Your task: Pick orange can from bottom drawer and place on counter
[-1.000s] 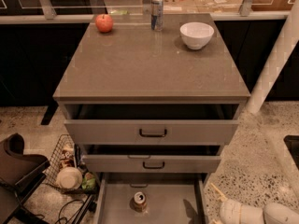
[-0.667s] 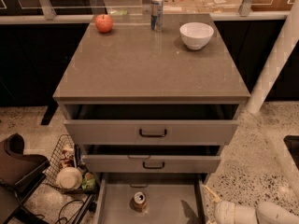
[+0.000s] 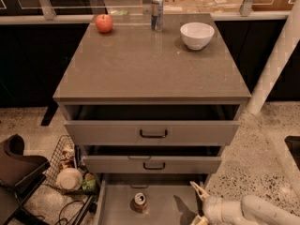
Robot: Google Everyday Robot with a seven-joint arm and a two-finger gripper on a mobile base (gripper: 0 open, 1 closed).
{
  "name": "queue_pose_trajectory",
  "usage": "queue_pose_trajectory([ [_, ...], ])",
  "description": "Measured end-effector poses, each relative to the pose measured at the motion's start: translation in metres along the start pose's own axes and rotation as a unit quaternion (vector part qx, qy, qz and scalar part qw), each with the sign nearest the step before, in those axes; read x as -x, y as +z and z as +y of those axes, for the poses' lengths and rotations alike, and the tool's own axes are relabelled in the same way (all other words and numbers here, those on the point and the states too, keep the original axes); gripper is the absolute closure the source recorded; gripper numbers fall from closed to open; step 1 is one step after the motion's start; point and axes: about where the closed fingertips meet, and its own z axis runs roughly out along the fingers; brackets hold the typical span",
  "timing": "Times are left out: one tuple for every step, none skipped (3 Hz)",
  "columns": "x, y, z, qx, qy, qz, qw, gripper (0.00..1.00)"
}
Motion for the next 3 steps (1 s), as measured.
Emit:
queue_pose_trajectory([
  [-0.016,0.042,-0.003,0.02,-0.003,-0.026,0.9994,0.0],
  [-0.022,0.068,-0.007,0.033,-0.007,-0.043,0.9985,0.0],
  [-0.026,0.089,-0.007,0.039,-0.01,-0.05,0.9979,0.0],
])
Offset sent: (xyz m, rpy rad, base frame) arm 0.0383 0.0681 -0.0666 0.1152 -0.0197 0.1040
